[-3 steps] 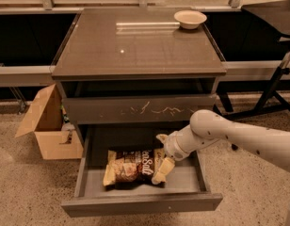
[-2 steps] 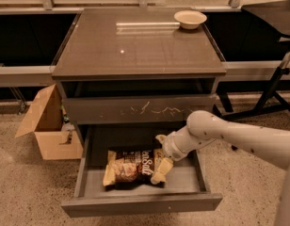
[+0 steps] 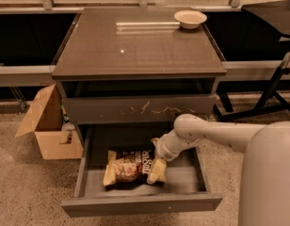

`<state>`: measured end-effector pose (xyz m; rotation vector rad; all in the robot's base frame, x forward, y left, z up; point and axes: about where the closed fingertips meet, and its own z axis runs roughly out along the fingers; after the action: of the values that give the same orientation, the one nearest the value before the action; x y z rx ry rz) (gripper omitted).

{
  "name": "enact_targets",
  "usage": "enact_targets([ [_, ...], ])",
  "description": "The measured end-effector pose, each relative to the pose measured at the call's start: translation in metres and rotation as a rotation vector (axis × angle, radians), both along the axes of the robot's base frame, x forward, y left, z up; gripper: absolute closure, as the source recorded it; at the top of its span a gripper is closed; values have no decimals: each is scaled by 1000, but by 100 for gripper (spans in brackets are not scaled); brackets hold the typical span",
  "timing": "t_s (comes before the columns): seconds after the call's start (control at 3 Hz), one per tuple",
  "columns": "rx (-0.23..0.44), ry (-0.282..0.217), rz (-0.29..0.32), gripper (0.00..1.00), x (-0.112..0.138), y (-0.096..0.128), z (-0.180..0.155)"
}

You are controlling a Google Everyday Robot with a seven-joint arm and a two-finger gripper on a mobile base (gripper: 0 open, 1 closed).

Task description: Pick brown chip bag from middle drawer and place on counter

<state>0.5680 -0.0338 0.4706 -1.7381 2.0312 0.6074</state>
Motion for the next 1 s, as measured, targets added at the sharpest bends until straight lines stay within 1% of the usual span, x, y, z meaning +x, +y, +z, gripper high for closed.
enact_targets([
  [0.67, -48, -8, 20, 0, 16, 11, -39],
  [1.0, -9, 10, 30, 0, 31, 6, -69],
])
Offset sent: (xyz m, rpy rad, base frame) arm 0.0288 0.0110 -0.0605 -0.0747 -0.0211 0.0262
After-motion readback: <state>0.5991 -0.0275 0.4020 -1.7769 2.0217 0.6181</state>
